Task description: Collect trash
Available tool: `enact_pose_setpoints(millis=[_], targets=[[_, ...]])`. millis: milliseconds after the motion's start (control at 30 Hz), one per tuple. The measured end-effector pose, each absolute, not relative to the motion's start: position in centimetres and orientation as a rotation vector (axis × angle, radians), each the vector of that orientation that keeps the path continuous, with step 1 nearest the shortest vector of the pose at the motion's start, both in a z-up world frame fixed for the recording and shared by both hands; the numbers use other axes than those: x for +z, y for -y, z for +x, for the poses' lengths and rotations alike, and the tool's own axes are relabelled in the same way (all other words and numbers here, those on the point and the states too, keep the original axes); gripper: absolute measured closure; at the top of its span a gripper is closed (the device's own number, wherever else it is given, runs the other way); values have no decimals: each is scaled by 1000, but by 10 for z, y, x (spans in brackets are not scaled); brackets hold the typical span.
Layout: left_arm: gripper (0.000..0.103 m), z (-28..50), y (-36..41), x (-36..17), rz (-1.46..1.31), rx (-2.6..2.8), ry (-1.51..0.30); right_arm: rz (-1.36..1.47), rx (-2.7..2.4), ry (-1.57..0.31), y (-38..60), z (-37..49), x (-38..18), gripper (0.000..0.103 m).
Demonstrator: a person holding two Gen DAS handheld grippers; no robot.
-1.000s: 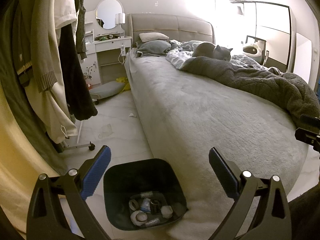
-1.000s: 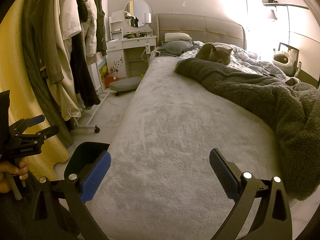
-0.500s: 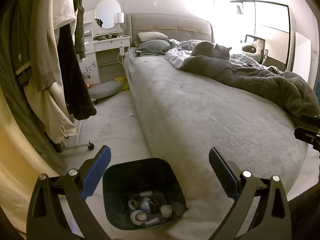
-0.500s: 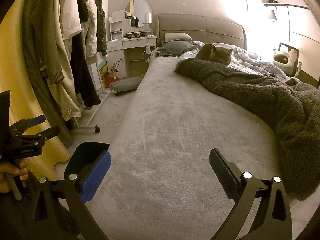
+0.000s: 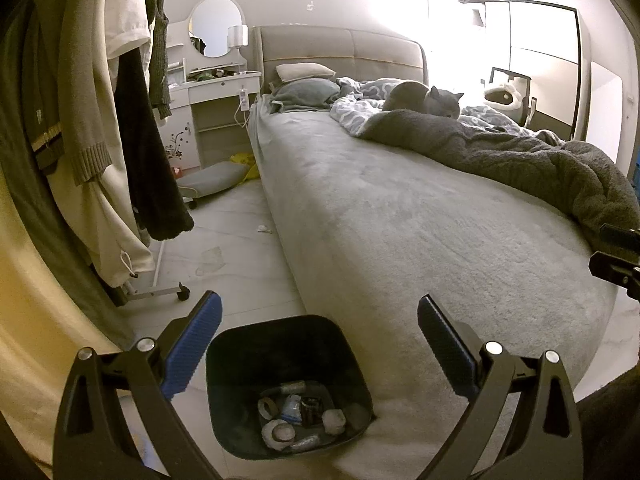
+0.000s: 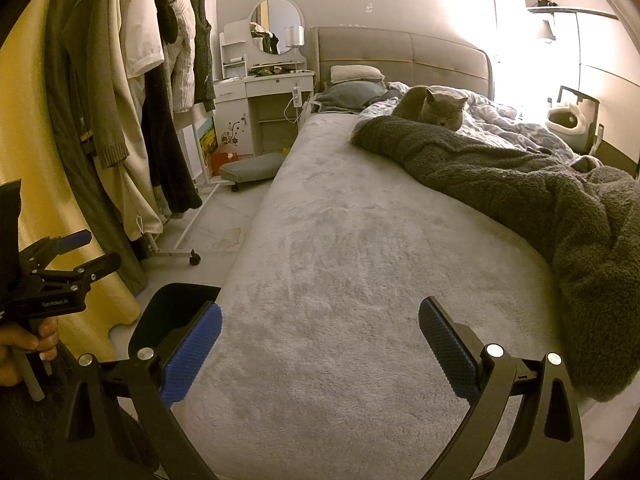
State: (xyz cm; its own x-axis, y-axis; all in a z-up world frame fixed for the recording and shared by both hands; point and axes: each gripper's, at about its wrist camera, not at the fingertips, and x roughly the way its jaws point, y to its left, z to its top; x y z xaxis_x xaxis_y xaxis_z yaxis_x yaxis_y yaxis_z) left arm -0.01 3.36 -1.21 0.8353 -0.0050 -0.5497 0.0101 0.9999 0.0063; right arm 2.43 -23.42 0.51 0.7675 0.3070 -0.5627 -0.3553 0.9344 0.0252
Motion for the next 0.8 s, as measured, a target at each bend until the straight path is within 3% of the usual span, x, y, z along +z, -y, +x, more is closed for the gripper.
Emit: enact_pose_setpoints(millis=[800], targets=[[3,2,-40,-13,0,-4,-602,-84,359,-596,233,24,5,3]])
